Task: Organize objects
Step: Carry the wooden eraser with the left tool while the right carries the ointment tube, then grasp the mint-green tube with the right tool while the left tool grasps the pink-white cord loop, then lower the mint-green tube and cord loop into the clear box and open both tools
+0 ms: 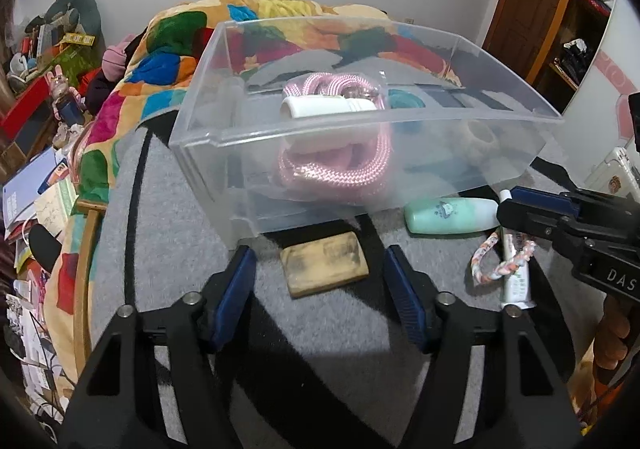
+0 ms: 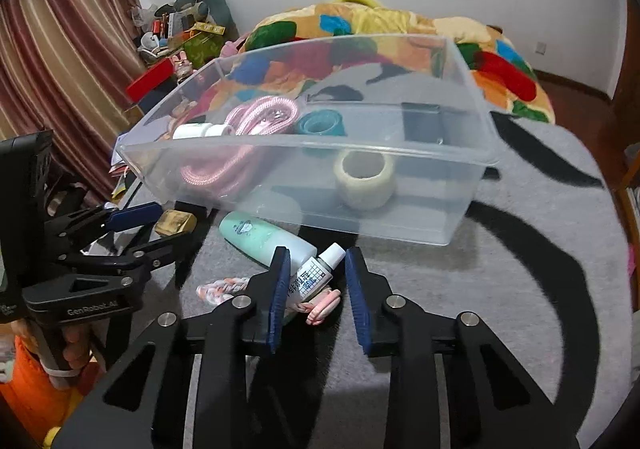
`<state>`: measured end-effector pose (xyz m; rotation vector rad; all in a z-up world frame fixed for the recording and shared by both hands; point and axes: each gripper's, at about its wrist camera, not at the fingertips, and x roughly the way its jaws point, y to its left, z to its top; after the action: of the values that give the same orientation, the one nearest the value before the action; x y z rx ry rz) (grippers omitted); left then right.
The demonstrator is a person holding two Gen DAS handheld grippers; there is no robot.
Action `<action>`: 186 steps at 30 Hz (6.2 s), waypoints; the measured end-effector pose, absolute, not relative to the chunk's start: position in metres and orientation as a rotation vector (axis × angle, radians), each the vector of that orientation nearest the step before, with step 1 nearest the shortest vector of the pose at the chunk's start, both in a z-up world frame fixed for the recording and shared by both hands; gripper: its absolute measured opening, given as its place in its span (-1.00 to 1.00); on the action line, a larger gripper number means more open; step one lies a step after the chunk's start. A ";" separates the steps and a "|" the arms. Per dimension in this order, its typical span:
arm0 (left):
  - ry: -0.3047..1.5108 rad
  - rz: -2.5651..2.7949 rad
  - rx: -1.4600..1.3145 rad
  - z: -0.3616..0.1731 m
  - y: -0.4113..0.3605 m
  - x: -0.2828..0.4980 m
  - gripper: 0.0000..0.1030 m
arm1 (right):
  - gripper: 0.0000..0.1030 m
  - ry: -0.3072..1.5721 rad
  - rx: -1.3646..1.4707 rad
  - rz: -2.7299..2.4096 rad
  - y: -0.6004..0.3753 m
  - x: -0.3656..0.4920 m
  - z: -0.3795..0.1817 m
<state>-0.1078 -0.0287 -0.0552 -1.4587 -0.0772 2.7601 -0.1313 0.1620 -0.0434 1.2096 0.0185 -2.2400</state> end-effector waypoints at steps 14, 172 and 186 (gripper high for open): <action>-0.043 2.808 -1.338 -0.041 -0.021 -0.085 -0.17 | -0.72 0.007 1.059 -2.272 0.167 -0.107 -0.016; -0.111 2.780 -1.099 0.033 0.000 -0.131 -0.63 | -0.68 0.102 0.974 -2.318 0.151 -0.160 0.026; -0.047 2.942 -0.884 0.036 -0.002 -0.059 0.37 | 0.25 0.083 0.760 -2.426 0.178 -0.090 0.041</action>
<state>-0.0586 -0.0024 0.0363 -0.8841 -0.0473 2.9417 -0.0904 0.1782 0.0413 0.7597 0.0834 -2.4259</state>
